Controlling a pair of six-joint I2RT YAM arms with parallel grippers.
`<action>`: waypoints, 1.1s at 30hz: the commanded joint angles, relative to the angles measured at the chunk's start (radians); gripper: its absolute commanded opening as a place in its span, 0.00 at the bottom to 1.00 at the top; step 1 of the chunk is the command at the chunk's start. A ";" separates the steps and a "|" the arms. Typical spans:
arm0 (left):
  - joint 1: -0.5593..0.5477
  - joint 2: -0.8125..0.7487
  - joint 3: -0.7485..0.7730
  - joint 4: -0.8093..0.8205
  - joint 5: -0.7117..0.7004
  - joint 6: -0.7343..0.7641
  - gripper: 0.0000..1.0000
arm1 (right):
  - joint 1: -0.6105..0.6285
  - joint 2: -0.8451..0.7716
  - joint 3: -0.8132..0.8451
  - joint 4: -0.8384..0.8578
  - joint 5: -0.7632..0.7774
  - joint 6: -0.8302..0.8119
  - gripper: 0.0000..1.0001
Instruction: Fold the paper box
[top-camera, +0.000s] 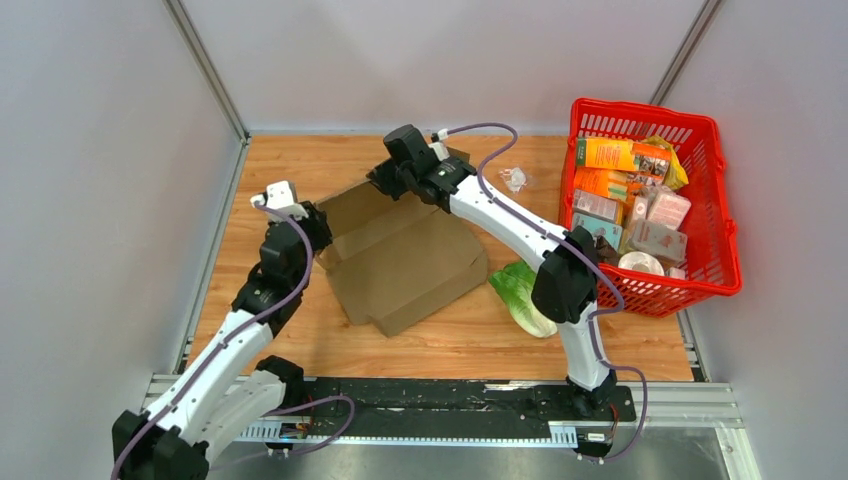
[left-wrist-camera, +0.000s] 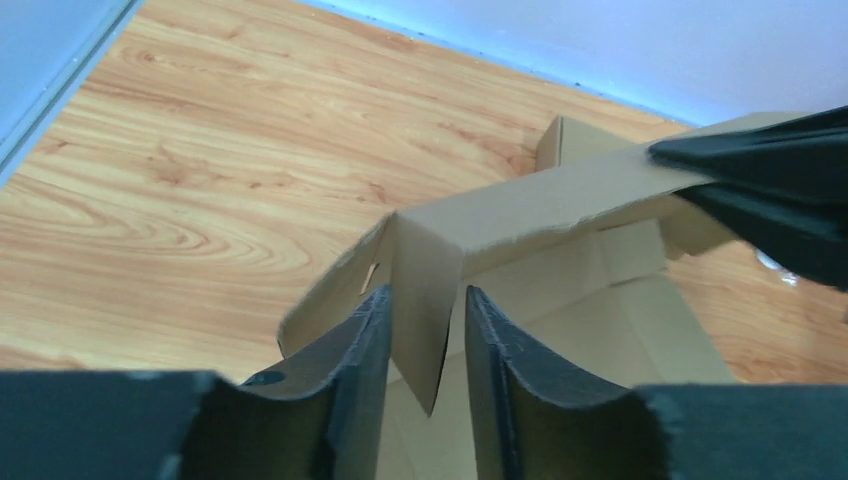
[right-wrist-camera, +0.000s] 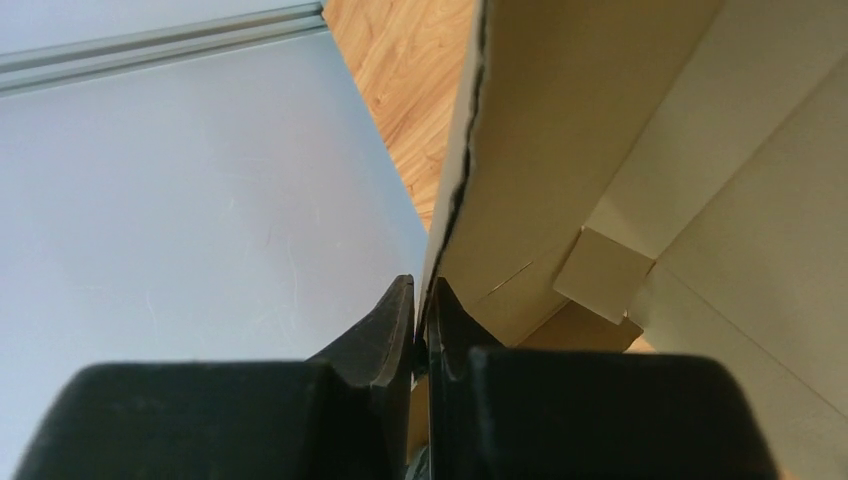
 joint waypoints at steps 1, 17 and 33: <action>-0.003 -0.122 0.082 -0.221 0.050 -0.075 0.43 | -0.009 -0.032 -0.057 0.100 -0.040 -0.018 0.08; 0.161 -0.161 0.175 -0.732 -0.065 -0.312 0.51 | -0.084 -0.100 -0.347 0.337 -0.230 -0.012 0.00; 0.139 0.093 0.012 -0.164 0.292 -0.102 0.45 | -0.075 -0.101 -0.317 0.314 -0.206 0.025 0.04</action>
